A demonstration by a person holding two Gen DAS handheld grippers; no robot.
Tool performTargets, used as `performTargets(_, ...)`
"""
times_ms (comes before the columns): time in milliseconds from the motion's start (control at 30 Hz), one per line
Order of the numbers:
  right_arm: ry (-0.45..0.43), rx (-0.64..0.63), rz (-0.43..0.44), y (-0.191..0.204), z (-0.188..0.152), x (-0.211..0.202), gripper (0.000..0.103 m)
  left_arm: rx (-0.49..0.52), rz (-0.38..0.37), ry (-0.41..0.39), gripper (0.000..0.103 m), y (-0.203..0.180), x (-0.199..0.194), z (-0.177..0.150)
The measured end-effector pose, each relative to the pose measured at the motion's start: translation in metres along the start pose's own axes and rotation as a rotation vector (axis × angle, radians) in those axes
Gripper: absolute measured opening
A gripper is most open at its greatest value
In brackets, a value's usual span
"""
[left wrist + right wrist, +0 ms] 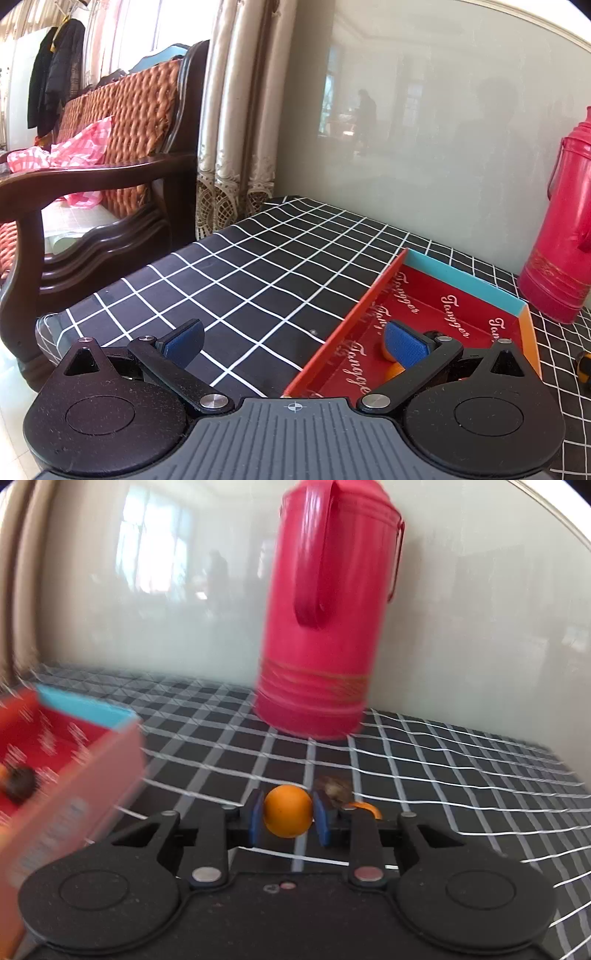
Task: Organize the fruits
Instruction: 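Carry the kumquat into the red box and open the right gripper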
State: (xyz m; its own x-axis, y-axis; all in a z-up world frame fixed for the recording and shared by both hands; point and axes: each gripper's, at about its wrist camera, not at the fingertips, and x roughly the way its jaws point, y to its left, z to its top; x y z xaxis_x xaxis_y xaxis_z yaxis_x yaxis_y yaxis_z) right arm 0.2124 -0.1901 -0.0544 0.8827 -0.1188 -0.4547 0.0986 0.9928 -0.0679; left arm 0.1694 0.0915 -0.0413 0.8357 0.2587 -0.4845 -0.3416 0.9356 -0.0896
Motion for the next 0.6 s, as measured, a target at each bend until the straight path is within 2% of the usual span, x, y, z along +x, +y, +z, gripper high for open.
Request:
performTargets(133, -0.068, 0.033, 0.201, 0.019, 0.010, -0.025, 0.021, 0.004, 0.015, -0.011, 0.103, 0.001, -0.001, 0.000)
performTargets(267, -0.068, -0.014, 0.349, 0.052, 0.010, -0.035, 0.021, 0.011, 0.025, -0.015, 0.103, 0.002, -0.002, 0.000)
performTargets(433, -0.033, -0.091, 0.405, 0.087, 0.001, -0.036, 0.022, 0.010, 0.034, -0.019, 0.103, 0.003, -0.002, 0.000)
performTargets(600, -0.041, -0.097, 0.390, 0.090, -0.001, -0.040, 0.029, 0.021, 0.036, -0.029, 0.103, 0.000, -0.003, -0.001)
